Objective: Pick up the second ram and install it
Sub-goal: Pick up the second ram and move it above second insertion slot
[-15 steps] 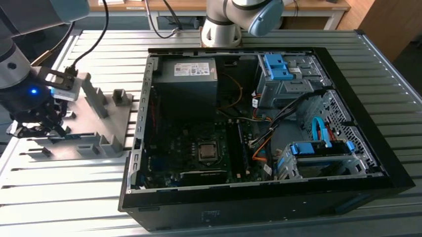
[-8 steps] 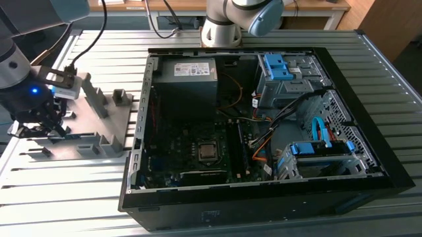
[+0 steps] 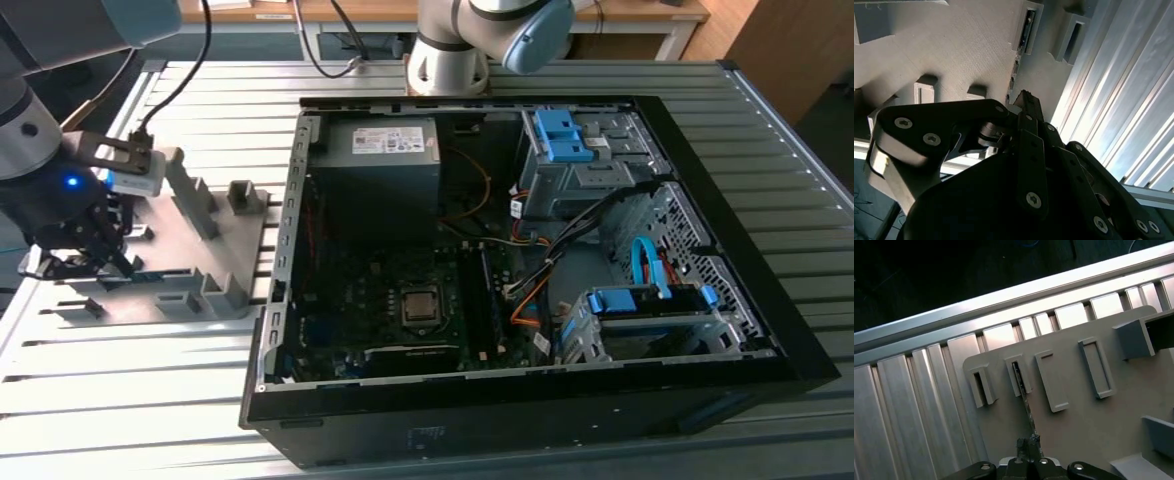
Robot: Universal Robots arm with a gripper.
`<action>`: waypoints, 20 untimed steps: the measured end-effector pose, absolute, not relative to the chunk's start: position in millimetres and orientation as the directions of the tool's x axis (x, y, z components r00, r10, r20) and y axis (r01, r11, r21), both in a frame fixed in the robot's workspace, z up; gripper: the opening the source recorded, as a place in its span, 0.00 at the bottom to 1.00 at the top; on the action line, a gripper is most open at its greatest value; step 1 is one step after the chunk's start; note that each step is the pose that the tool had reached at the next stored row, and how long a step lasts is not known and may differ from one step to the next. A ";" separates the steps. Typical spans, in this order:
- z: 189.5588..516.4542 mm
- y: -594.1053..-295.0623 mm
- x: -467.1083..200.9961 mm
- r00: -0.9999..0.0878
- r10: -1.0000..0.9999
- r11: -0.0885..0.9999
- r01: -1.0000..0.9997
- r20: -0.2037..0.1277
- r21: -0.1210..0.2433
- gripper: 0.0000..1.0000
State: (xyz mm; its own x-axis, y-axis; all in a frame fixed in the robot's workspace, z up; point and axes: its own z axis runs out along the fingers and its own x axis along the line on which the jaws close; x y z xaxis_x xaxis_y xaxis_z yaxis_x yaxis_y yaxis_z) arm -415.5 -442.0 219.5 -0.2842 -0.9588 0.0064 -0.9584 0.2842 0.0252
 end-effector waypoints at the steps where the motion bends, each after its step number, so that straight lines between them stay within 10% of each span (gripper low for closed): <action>1: 219.5 -442.0 -415.5 -0.276 -0.961 0.277 -0.961 0.006 0.025 0.10; 20: 219.5 -442.0 -415.5 -0.128 -0.992 0.128 -0.991 0.006 0.025 0.10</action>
State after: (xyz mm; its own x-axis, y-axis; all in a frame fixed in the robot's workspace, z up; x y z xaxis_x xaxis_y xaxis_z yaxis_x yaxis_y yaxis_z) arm -415.5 -442.0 219.5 -0.1281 -0.9917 0.0064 -0.9914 0.1282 0.0253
